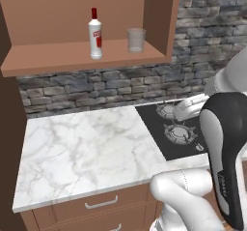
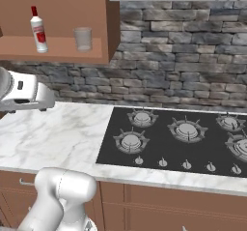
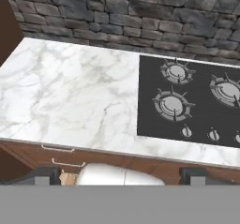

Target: There is a bowl on the dining counter. Grab a lemon wedge from the fridge and place it in the bowl. Then get the liquor bottle and glass cup from the cabinet and place them next to the bowl.

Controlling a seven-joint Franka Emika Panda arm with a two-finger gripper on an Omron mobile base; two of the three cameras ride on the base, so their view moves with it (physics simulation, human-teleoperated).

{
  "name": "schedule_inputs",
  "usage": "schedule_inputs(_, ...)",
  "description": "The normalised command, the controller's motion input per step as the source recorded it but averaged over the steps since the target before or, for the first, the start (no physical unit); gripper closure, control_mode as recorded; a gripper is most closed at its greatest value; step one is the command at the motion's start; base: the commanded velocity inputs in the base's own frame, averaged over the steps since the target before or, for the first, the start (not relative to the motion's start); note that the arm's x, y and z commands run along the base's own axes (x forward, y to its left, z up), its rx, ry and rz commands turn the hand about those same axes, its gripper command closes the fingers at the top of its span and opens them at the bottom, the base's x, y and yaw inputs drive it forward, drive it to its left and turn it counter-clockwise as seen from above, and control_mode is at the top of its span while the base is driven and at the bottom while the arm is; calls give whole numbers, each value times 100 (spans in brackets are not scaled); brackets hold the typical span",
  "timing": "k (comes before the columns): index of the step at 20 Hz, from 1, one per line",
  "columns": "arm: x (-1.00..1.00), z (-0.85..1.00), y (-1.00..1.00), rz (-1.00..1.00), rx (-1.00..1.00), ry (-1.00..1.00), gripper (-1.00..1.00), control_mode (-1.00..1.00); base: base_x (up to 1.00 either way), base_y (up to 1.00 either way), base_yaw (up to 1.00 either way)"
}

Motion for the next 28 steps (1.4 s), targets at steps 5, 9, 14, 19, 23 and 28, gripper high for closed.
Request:
schedule_inputs(5, 32, 40, 27, 0, 0, -15, -100, -100, 0, 0, 0)
schedule_inputs(9, 53, 29, 21, 0, -1, -9, -100, -100, 0, 0, 0)
schedule_inputs(14, 60, 22, 2, 7, -7, -6, -100, -100, 0, 0, 0)
schedule_inputs(19, 48, 18, 1, 9, -9, -10, -100, -100, 0, 0, 0)
schedule_inputs(23, 50, 19, 16, 9, -7, -19, -100, -100, 0, 0, 0)
schedule_inputs(28, 58, 13, 9, 5, -11, -18, -100, -100, 0, 0, 0)
